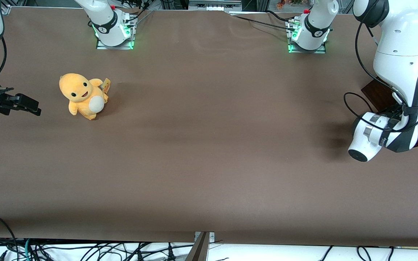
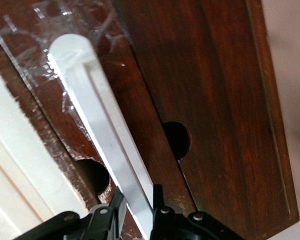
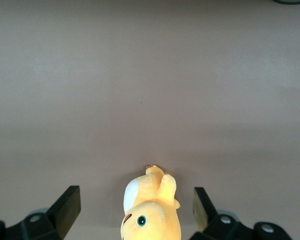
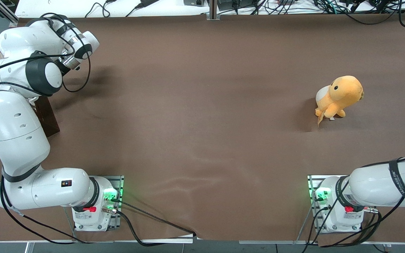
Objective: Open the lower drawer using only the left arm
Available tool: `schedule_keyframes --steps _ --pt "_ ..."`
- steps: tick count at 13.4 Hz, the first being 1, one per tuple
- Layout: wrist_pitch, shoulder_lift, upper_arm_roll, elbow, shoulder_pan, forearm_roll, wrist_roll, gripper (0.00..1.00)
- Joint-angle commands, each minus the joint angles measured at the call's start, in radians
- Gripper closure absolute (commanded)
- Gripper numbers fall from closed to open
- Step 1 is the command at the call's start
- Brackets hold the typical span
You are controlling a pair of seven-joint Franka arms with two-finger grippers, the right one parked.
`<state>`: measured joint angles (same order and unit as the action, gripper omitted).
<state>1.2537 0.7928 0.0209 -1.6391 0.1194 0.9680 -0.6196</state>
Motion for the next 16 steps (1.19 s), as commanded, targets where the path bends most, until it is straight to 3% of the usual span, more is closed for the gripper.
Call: schedule_keyframes --steps 1,16 --pt "-0.017 0.020 0.005 0.024 -0.012 0.017 0.029 0.97" --pt "-0.069 0.075 0.014 0.131 -0.149 -0.045 0.028 0.95"
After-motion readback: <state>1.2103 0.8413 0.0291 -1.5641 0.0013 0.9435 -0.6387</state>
